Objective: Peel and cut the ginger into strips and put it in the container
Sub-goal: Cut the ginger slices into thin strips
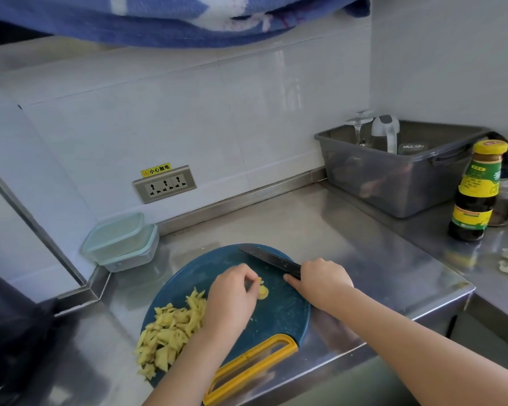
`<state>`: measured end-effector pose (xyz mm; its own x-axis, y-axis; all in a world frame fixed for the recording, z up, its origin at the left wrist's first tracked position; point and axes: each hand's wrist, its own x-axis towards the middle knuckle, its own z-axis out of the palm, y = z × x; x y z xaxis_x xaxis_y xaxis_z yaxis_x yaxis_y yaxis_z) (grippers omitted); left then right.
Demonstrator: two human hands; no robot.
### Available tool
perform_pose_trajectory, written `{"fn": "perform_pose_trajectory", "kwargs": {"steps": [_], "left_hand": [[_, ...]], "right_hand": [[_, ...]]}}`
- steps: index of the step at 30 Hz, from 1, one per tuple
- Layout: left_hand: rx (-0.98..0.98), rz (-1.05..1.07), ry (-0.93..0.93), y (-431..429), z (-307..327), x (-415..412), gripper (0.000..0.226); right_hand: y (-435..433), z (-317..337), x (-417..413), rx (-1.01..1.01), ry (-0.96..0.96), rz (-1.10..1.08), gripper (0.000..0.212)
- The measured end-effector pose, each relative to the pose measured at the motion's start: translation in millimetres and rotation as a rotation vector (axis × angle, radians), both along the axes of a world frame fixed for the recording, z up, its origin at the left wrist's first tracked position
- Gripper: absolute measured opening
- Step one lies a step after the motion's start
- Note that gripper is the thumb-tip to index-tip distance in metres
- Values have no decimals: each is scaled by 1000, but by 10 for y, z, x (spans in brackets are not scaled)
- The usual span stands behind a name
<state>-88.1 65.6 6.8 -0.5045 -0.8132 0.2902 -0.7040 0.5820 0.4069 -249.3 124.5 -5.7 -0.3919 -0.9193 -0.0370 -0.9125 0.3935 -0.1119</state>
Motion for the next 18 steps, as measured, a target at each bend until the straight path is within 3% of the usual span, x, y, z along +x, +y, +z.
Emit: {"fn": "perform_pose_trajectory", "kwargs": {"steps": [3, 8, 18], "left_hand": [[177, 5, 119, -44, 56, -12, 8], [326, -23, 71, -119, 17, 4, 7], [247, -5, 18, -104, -88, 0, 12]], "right_hand": [[2, 6, 6, 0, -7, -13, 52], [6, 12, 7, 6, -22, -16, 50], [-2, 7, -14, 4, -53, -4, 54]]}}
